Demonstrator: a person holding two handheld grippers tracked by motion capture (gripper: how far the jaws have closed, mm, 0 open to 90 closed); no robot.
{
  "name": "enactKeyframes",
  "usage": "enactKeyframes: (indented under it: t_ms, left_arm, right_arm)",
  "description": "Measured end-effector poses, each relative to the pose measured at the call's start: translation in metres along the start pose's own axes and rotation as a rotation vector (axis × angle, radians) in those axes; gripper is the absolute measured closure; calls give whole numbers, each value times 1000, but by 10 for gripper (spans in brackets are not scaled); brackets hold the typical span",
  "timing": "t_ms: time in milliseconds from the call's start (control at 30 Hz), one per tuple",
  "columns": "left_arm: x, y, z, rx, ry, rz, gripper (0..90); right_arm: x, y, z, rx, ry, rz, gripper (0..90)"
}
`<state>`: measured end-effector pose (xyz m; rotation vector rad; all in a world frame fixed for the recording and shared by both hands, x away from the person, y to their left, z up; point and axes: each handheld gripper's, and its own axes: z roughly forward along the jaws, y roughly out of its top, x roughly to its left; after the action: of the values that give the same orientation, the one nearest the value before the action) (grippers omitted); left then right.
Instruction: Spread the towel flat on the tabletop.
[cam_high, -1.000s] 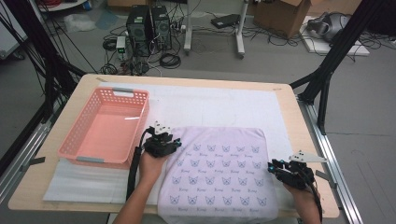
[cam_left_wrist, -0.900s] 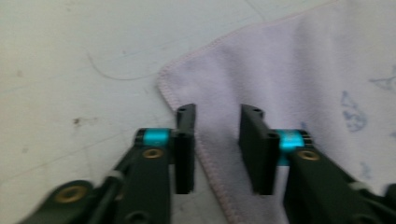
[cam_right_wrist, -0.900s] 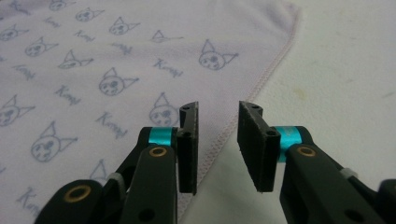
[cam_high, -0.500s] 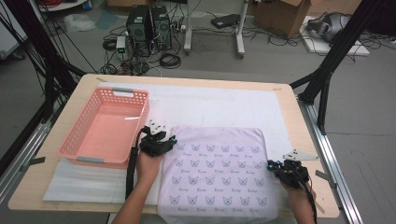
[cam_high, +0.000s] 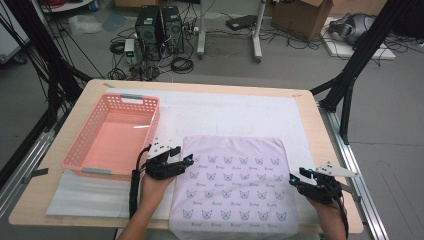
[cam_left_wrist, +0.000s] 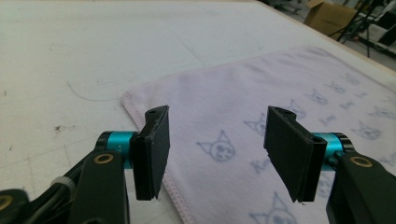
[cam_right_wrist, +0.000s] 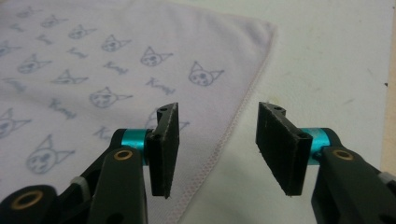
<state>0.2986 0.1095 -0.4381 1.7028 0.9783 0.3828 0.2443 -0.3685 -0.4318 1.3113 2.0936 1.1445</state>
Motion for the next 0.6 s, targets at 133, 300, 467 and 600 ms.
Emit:
enactKeyframes:
  t_ms: [133, 300, 467, 600]
  left_arm:
    - [-6, -2, -10, -12, -26, 9, 344]
    - [-13, -3, -14, -18, -47, 22, 251]
    - [-15, -10, -18, -28, -48, 16, 198]
    - [-10, -10, -21, -50, -51, 0, 225]
  right_arm:
    - [0, 0, -9, -26, 13, -31, 377]
    - [1, -1, -14, -39, 10, -42, 277]
    - [0, -1, -16, -39, 5, -33, 252]
    - [3, -3, -20, -43, 6, -32, 248]
